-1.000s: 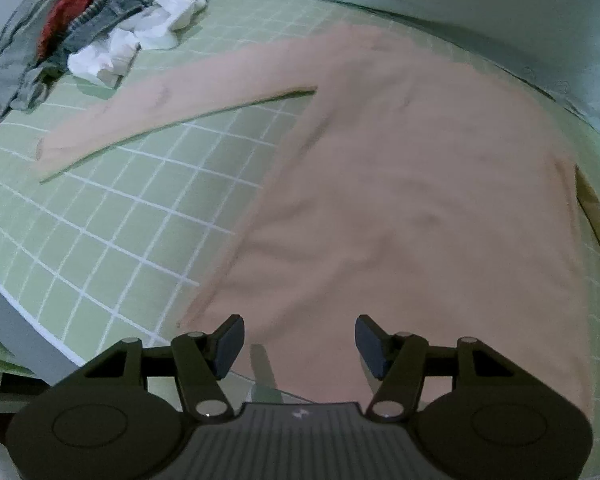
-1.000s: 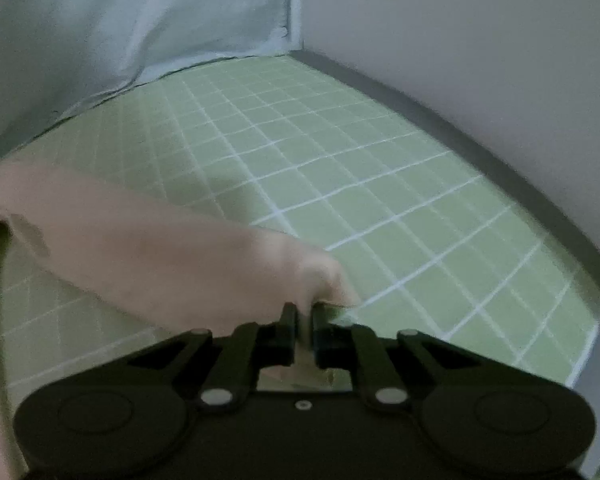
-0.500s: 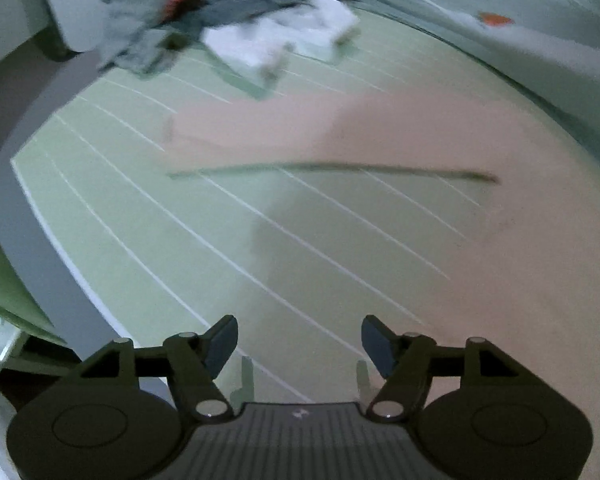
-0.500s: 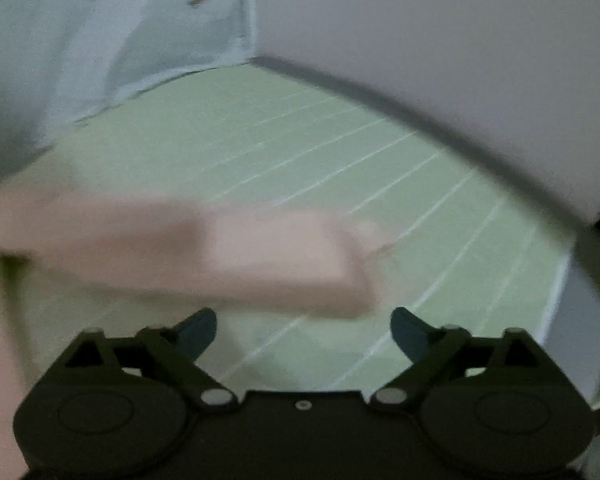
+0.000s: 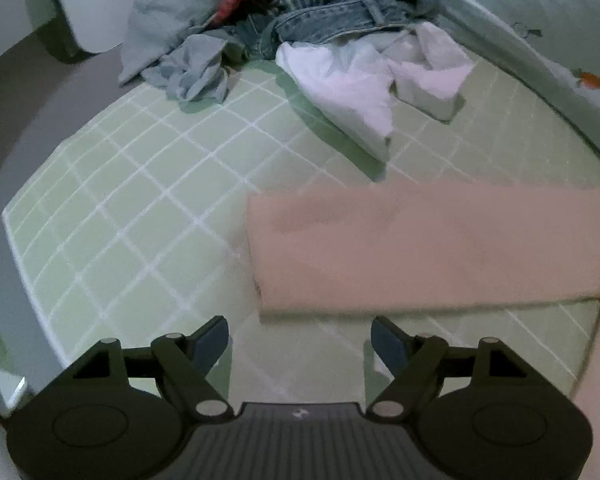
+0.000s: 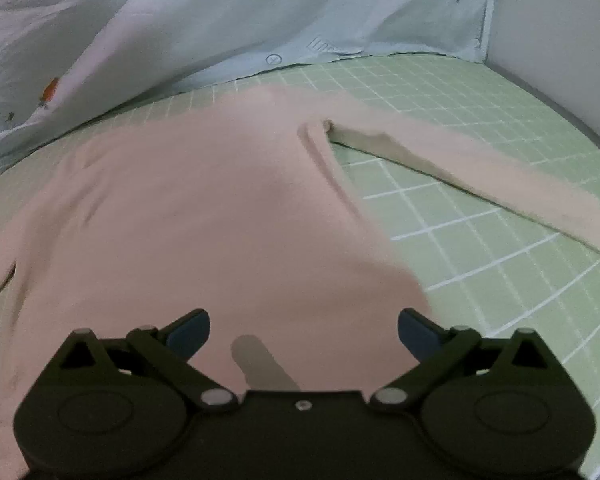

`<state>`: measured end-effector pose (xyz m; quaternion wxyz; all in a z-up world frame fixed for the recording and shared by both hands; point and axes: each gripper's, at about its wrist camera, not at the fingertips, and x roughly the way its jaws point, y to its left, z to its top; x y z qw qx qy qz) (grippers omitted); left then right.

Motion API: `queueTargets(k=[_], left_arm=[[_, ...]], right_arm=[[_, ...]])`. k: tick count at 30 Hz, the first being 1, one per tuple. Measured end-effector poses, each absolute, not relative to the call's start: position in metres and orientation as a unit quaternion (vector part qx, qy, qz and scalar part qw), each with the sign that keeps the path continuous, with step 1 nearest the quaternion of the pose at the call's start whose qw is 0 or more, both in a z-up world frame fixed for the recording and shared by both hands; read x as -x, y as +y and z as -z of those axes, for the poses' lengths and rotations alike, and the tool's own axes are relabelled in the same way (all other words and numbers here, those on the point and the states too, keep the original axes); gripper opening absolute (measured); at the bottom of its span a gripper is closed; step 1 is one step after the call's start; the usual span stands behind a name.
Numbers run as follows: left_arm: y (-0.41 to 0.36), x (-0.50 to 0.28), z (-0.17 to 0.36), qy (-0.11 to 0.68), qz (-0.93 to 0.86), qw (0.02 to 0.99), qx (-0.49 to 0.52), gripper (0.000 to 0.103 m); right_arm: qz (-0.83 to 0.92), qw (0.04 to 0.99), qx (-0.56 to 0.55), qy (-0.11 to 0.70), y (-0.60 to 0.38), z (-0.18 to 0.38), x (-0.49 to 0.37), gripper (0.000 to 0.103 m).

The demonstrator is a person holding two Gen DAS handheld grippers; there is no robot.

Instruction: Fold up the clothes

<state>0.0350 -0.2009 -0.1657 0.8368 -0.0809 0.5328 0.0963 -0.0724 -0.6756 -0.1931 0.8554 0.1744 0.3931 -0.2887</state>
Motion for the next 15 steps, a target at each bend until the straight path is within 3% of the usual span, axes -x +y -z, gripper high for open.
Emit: queueTargets(k=[5, 7, 10, 11, 12, 15], left_arm=[[-0.190, -0.062, 0.179, 0.530, -0.081, 0.841, 0.076, 0.082], [-0.192, -0.068, 0.179, 0.526, -0.071, 0.846, 0.053, 0.079], [-0.194, -0.072, 0.175, 0.511, -0.058, 0.857, 0.039, 0.044], [-0.192, -0.073, 0.174, 0.509, -0.057, 0.858, 0.042, 0.019], [-0.189, -0.074, 0.174, 0.508, -0.059, 0.858, 0.052, 0.008], [-0.172, -0.074, 0.176, 0.501, -0.069, 0.856, 0.103, 0.008]], right_arm=[[0.325, 0.828, -0.169, 0.425, -0.662, 0.204, 0.065, 0.103], [0.335, 0.823, -0.171, 0.427, -0.659, 0.203, 0.068, 0.103], [0.345, 0.816, -0.180, 0.427, -0.661, 0.203, 0.072, 0.103], [0.347, 0.815, -0.181, 0.426, -0.662, 0.204, 0.072, 0.103], [0.350, 0.814, -0.182, 0.426, -0.662, 0.204, 0.072, 0.103], [0.355, 0.814, -0.181, 0.423, -0.661, 0.206, 0.073, 0.103]])
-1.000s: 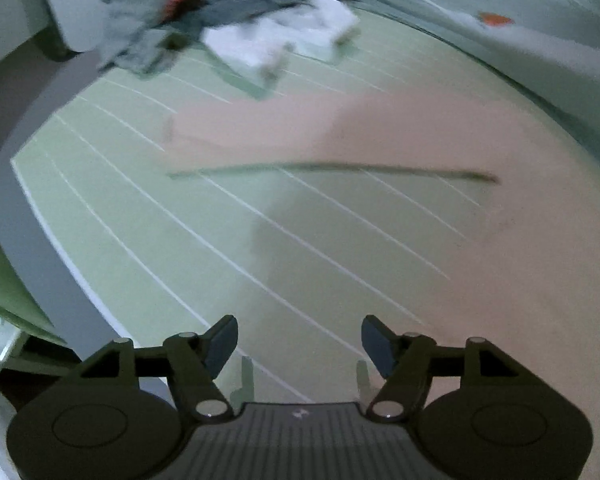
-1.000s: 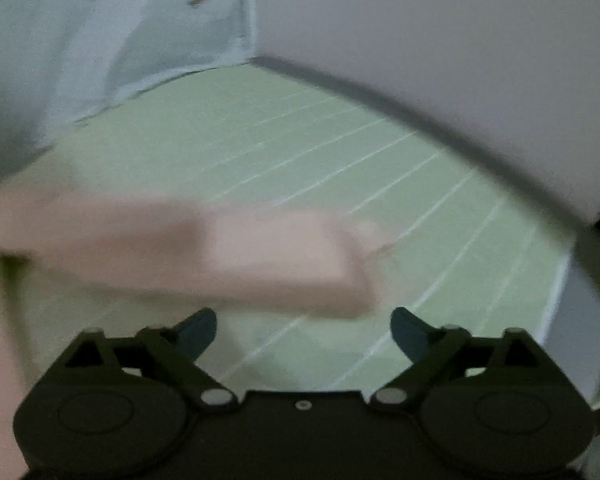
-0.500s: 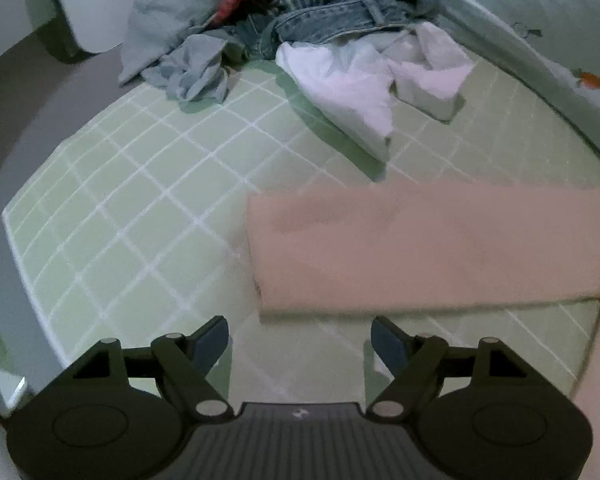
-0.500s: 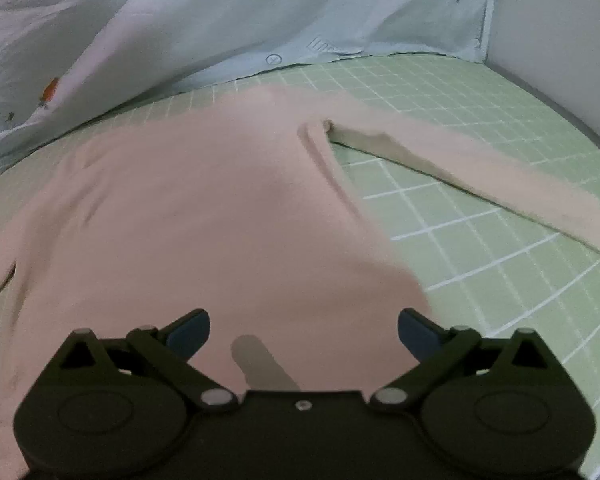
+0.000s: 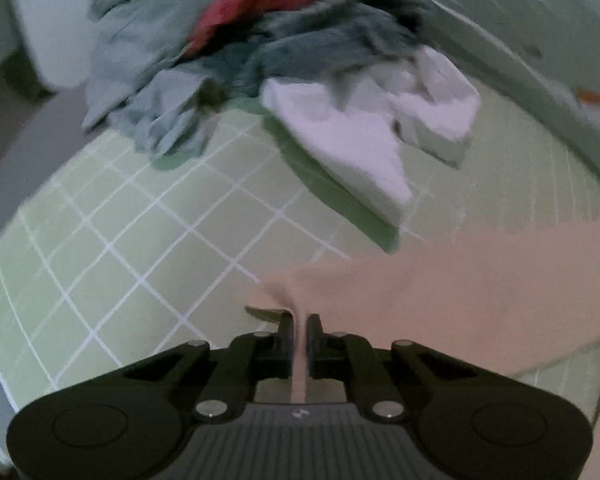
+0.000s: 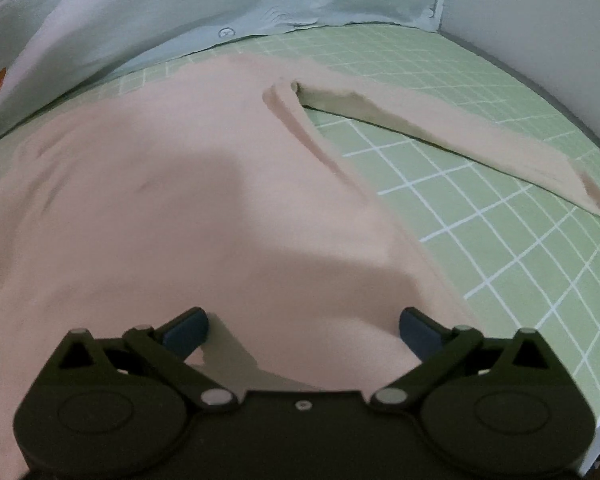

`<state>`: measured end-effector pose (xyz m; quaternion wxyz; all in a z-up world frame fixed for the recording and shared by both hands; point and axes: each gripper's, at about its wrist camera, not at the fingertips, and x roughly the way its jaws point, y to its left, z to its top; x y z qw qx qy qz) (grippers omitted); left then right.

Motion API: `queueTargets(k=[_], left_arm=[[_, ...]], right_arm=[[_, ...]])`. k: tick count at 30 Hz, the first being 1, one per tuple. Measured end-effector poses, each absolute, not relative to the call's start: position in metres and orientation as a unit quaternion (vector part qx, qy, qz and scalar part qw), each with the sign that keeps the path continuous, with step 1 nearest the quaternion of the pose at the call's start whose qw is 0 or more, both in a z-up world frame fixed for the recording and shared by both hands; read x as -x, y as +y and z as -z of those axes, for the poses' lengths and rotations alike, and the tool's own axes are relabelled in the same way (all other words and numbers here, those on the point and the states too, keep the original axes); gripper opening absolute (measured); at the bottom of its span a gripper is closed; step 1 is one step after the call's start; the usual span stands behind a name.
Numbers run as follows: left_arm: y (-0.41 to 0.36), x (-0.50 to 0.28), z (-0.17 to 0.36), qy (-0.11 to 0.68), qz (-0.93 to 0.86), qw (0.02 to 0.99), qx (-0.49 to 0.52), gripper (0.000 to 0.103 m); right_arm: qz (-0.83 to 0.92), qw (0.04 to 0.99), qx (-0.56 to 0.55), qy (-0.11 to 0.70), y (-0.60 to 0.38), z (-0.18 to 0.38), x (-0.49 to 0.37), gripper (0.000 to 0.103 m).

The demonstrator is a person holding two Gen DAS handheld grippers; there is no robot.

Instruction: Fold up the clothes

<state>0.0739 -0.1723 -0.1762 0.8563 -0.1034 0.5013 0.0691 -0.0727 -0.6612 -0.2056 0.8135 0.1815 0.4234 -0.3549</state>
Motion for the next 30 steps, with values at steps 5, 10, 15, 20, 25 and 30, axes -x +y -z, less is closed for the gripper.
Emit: queueTargets(k=[5, 10, 15, 20, 25, 30], left_arm=[[-0.162, -0.076, 0.176, 0.494, -0.086, 0.855, 0.132, 0.008], [-0.168, -0.072, 0.169, 0.488, -0.076, 0.856, 0.156, 0.008], [-0.205, -0.071, 0.143, 0.468, -0.016, 0.872, 0.140, 0.007], [-0.273, -0.073, 0.109, 0.444, 0.109, 0.880, 0.130, 0.007], [-0.339, -0.054, 0.081, 0.402, 0.315, 0.847, 0.148, 0.012], [-0.360, -0.045, 0.087, 0.406, 0.297, 0.860, 0.088, 0.065]], right_arm=[[0.355, 0.818, -0.180, 0.416, -0.659, 0.207, 0.077, 0.103], [0.357, 0.824, -0.176, 0.403, -0.656, 0.208, 0.080, 0.103], [0.356, 0.830, -0.173, 0.394, -0.656, 0.209, 0.081, 0.103], [0.349, 0.837, -0.166, 0.387, -0.655, 0.209, 0.084, 0.103], [0.337, 0.844, -0.162, 0.386, -0.657, 0.210, 0.087, 0.103], [0.333, 0.845, -0.160, 0.387, -0.658, 0.210, 0.085, 0.103]])
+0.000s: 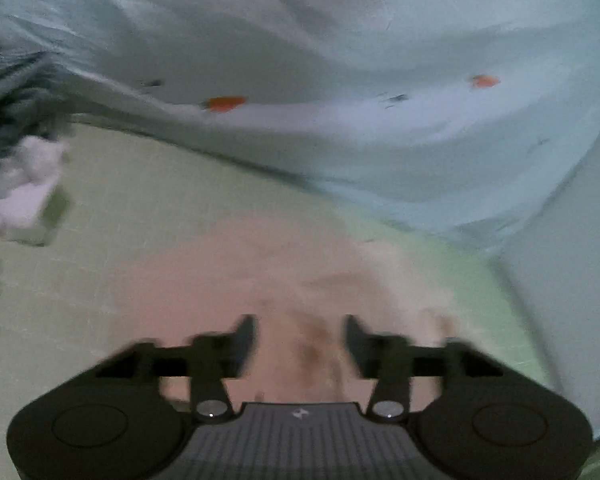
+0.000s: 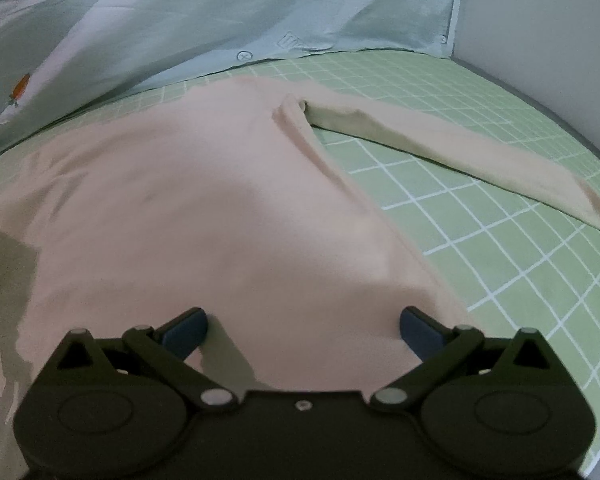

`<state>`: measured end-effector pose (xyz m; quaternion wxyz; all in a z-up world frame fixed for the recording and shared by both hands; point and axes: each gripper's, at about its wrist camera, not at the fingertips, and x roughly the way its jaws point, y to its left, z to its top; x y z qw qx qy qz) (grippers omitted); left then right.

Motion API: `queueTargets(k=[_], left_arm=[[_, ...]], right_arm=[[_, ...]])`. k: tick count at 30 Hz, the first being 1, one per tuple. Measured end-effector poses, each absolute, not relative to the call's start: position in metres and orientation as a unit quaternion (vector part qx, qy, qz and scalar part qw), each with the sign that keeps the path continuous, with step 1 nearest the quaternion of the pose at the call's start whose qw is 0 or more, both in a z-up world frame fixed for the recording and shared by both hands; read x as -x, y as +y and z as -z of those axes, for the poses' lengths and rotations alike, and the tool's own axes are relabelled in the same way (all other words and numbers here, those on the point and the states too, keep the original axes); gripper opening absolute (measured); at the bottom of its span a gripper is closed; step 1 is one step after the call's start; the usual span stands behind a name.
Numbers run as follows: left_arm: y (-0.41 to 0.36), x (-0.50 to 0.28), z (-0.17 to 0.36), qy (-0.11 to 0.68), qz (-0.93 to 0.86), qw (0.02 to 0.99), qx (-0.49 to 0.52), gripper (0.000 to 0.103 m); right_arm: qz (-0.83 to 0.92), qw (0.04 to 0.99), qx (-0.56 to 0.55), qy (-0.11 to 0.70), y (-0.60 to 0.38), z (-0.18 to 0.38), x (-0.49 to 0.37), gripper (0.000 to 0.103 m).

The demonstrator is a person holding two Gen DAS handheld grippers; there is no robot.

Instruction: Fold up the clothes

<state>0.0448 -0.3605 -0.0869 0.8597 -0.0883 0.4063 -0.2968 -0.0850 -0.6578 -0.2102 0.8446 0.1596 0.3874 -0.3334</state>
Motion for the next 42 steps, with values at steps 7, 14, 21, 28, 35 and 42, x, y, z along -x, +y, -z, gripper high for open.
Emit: queueTargets(k=[7, 14, 21, 28, 35, 42], left_arm=[[-0.330, -0.058, 0.124, 0.487, 0.145, 0.861, 0.031, 0.072], [-0.304, -0.063, 0.142, 0.535, 0.094, 0.839, 0.033, 0.079], [-0.314, -0.059, 0.136, 0.530, 0.113, 0.840, 0.017, 0.079], [-0.327, -0.048, 0.131, 0.524, 0.124, 0.843, -0.007, 0.079], [-0.359, -0.025, 0.122, 0.511, 0.153, 0.845, -0.026, 0.079], [-0.418, 0.008, 0.112, 0.497, 0.172, 0.850, -0.027, 0.079]], right_arm=[[0.335, 0.833, -0.167, 0.408, -0.658, 0.204, 0.071, 0.103], [0.230, 0.879, -0.164, 0.384, -0.633, 0.184, 0.032, 0.103], [0.100, 0.892, -0.154, 0.413, -0.598, 0.193, -0.023, 0.053], [0.060, 0.904, -0.110, 0.408, -0.588, 0.197, -0.039, 0.003], [0.116, 0.936, -0.099, 0.318, -0.627, 0.151, -0.006, 0.003], [0.225, 0.924, -0.128, 0.280, -0.728, 0.130, 0.054, 0.004]])
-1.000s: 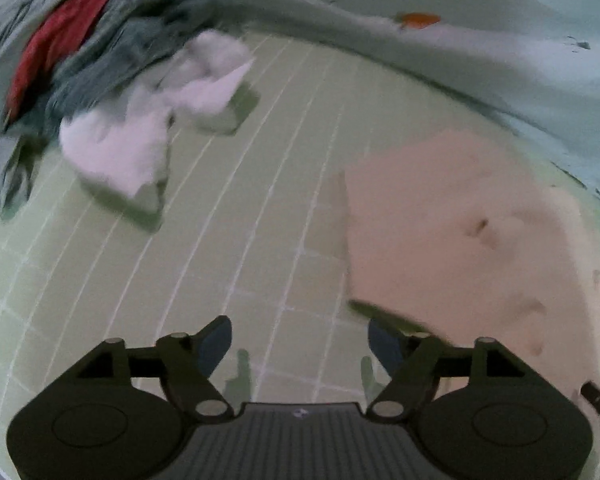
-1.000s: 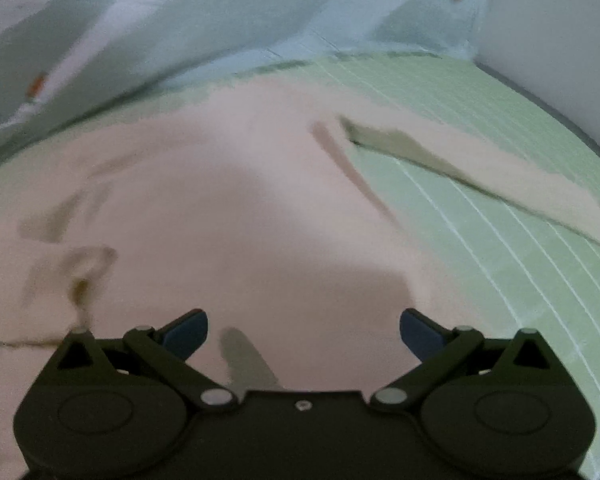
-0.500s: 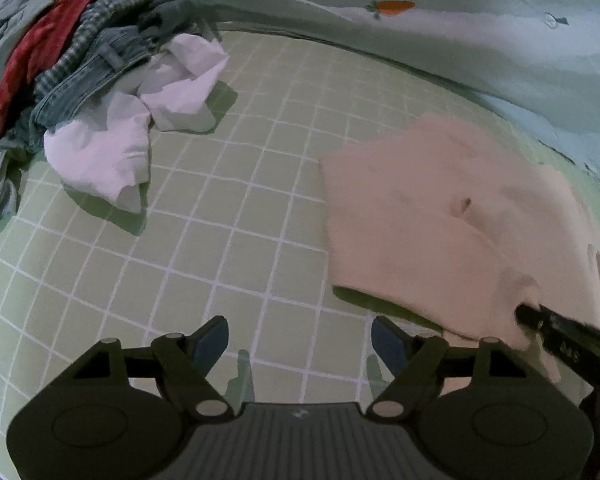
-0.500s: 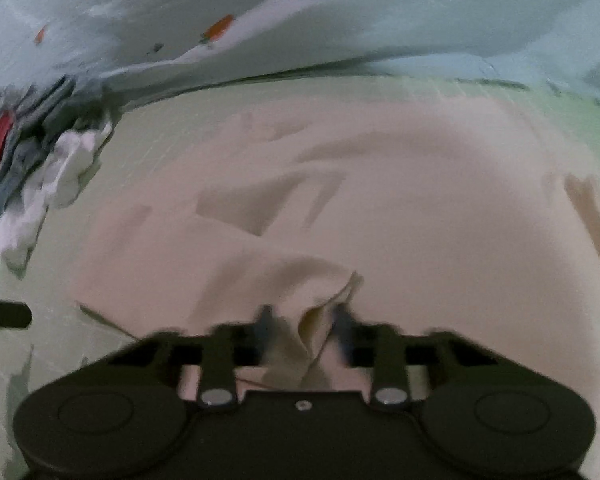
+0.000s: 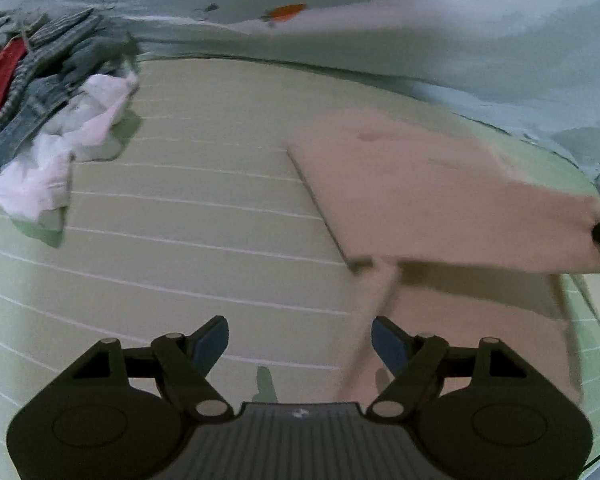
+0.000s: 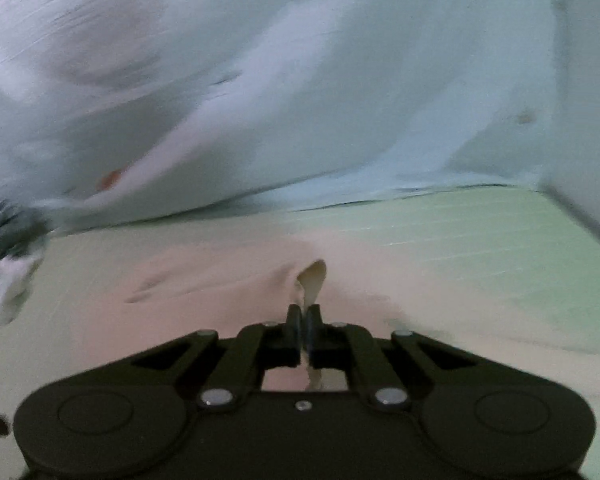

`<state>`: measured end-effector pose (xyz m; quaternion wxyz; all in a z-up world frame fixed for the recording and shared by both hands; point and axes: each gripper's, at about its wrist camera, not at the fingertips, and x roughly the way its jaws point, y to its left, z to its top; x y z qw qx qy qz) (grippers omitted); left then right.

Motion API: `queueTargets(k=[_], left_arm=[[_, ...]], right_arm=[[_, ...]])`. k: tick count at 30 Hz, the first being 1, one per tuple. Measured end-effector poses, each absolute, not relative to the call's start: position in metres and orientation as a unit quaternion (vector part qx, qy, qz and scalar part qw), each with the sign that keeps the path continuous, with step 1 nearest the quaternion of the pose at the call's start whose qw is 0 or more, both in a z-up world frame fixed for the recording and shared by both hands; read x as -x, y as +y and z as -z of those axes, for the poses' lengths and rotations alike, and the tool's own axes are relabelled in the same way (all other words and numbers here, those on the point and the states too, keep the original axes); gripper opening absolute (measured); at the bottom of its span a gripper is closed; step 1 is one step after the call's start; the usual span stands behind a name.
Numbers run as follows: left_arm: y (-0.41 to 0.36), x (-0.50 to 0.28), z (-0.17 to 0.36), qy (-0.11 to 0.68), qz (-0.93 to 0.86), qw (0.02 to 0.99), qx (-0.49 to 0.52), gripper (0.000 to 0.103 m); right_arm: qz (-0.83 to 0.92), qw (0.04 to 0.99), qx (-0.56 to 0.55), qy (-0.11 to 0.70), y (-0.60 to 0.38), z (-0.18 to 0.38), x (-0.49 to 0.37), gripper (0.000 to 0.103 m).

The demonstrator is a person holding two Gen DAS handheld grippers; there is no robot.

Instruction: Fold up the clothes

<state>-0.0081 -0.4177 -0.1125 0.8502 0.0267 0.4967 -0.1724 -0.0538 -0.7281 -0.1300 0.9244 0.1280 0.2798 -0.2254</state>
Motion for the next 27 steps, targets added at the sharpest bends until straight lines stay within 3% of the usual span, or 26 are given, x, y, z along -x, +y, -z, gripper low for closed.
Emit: queueTargets(k=[5, 10, 15, 19, 23, 25, 27], left_arm=[[-0.461, 0.038, 0.116, 0.500, 0.177, 0.847, -0.027, 0.083], [-0.490, 0.061, 0.129, 0.512, 0.154, 0.844, -0.030, 0.084], [-0.515, 0.072, 0.146, 0.530, 0.127, 0.839, -0.017, 0.085], [-0.538, 0.075, 0.163, 0.535, 0.101, 0.838, -0.022, 0.086], [-0.560, 0.072, 0.176, 0.536, 0.076, 0.841, -0.020, 0.086], [-0.570, 0.069, 0.182, 0.539, 0.069, 0.840, -0.016, 0.086], [-0.580, 0.068, 0.187, 0.543, 0.061, 0.837, -0.023, 0.086]], right_arm=[[0.230, 0.905, -0.152, 0.324, -0.777, 0.152, 0.080, 0.014], [0.197, 0.890, -0.204, 0.356, -0.809, 0.177, 0.099, 0.042], [0.131, 0.892, -0.210, 0.379, -0.823, 0.195, 0.098, 0.050], [0.086, 0.902, -0.185, 0.379, -0.831, 0.203, 0.083, 0.049], [0.024, 0.907, -0.169, 0.384, -0.834, 0.208, 0.068, 0.039], [0.004, 0.906, -0.159, 0.393, -0.834, 0.210, 0.064, 0.031], [-0.002, 0.903, -0.147, 0.404, -0.833, 0.213, 0.058, 0.015]])
